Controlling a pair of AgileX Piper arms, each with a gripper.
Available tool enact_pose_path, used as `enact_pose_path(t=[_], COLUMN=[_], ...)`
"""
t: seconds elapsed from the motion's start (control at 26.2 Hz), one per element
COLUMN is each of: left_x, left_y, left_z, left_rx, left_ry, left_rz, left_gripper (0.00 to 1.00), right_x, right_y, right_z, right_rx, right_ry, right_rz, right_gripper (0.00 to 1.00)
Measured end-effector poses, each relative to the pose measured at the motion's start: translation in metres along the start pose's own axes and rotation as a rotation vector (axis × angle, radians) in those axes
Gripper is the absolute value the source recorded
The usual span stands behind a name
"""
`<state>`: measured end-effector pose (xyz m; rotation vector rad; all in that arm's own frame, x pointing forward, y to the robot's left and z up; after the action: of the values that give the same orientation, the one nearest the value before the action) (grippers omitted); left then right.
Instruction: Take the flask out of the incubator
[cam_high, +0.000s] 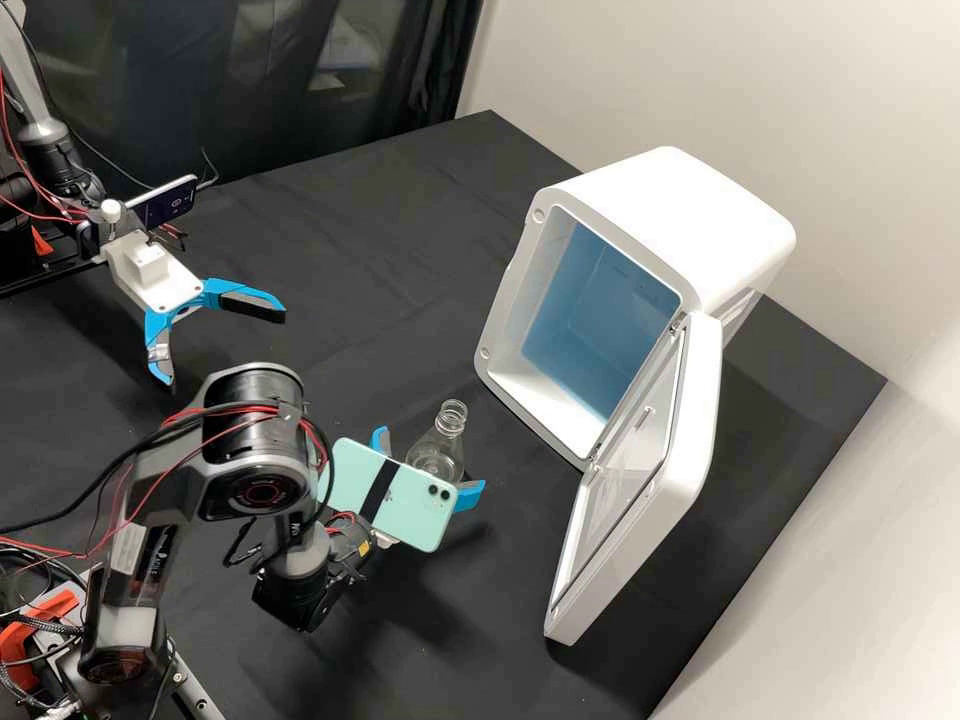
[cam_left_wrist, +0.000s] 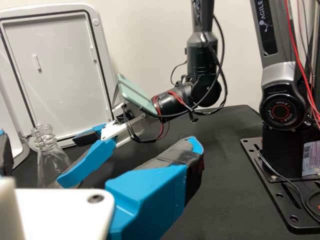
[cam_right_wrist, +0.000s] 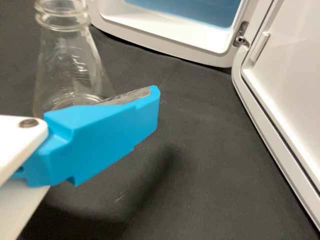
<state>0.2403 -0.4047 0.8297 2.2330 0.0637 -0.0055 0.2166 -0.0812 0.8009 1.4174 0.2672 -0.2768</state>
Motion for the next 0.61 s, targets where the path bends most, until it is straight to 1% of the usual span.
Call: enact_pose_path(t=[0.04, 0.08, 0.11, 0.15, 0.19, 0.23, 0.27, 0.3, 0.42, 0.5, 0.61], left_x=[-0.001, -0.001, -0.001, -0.001, -0.002, -0.003, -0.004, -0.005, -0.007, -0.008, -0.009], left_y=[-0.002, -0.0023, -0.0036, -0.0054, -0.0082, -0.0099, -0.0111, -0.0116, -0.0146, -0.0159, -0.0173], left_z=[0.001, 0.002, 0.003, 0.004, 0.007, 0.009, 0.01, 0.011, 0.014, 0.017, 0.018], left_rx=[0.007, 0.01, 0.015, 0.017, 0.02, 0.029, 0.029, 0.034, 0.025, 0.036, 0.036], left_ry=[-0.001, 0.004, 0.006, 0.011, 0.016, 0.021, 0.029, 0.031, 0.057, 0.067, 0.073], left_rz=[-0.004, -0.002, 0.001, 0.003, 0.006, 0.008, 0.004, 0.003, -0.005, -0.009, -0.014], left_gripper=[1.0, 1.0, 1.0, 1.0, 1.0, 1.0, 1.0, 1.0, 1.0, 1.0, 1.0], right_x=[-0.004, -0.006, -0.008, -0.011, -0.013, -0.015, -0.015, -0.016, -0.017, -0.017, -0.017], right_y=[0.0, 0.0, 0.0, 0.0, 0.002, 0.003, 0.003, 0.004, 0.004, 0.004, 0.004], right_z=[-0.002, -0.002, -0.002, -0.002, -0.001, 0.001, 0.002, 0.003, 0.004, 0.004, 0.004], right_rx=[-0.005, -0.008, -0.014, -0.006, 0.026, 0.056, 0.067, 0.079, 0.096, 0.098, 0.099], right_ry=[0.003, 0.004, 0.011, 0.017, 0.02, 0.013, 0.008, 0.003, -0.001, -0.001, -0.001], right_rz=[0.0, 0.0, -0.007, -0.012, -0.014, -0.006, -0.002, 0.002, 0.006, 0.006, 0.006], right_gripper=[1.0, 1.0, 1.0, 1.0, 1.0, 1.0, 1.0, 1.0, 1.0, 1.0, 1.0])
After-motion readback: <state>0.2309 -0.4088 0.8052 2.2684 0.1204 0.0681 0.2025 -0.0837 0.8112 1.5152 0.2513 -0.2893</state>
